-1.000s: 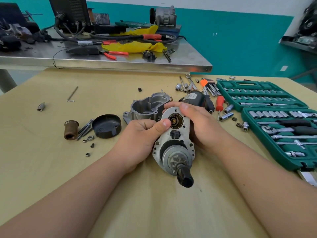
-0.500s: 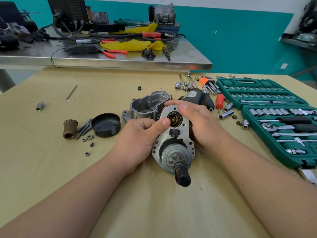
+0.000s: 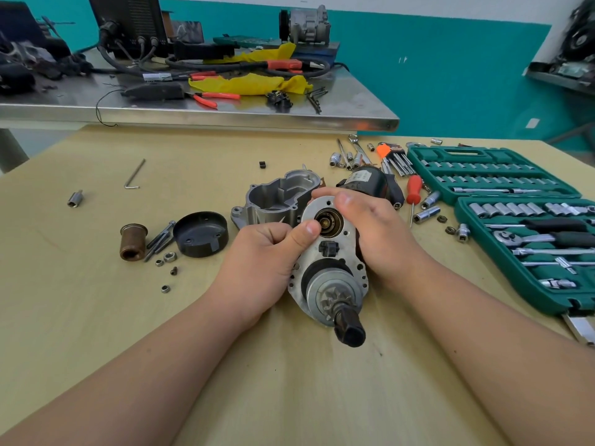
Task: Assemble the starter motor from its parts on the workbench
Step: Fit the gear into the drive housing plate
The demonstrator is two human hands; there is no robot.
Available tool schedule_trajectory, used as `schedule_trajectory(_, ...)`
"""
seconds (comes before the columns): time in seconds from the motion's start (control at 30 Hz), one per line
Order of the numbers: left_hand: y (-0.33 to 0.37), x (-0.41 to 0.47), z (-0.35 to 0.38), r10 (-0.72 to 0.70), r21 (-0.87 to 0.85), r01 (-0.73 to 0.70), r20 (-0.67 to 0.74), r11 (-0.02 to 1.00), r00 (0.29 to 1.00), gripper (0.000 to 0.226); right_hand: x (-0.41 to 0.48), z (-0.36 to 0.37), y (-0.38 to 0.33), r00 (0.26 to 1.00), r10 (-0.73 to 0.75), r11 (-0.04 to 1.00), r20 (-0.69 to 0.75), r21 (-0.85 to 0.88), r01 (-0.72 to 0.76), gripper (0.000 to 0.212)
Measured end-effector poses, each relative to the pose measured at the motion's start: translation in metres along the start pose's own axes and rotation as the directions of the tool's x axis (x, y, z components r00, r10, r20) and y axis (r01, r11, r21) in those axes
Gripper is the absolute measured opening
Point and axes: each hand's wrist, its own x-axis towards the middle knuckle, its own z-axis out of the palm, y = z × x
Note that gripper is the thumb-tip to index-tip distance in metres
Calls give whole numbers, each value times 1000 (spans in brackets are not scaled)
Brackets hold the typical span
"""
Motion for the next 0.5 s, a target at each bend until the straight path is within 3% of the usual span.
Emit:
schedule_trajectory(0.27,2,-1,-1,-20,31,20,0,999,1000,72,0,1,0,1000,-2,999,-17,-36,1,33)
schedule_trajectory(0.37,6,6,-5,-96,55,97,-24,994,995,46,0,1,0,1000,-1,999,-25,-48,-1,34)
schedule_trajectory(0.43,11,15,-12,-157,-47,152,-103,987,982,26,0,1,0,999,3,997,-39,-74,-6,36)
schedule_trajectory(0.5,16,18,-24,-132,-42,127,-154,991,979,29,0,1,0,998,8,997,-55,-82,-12,34)
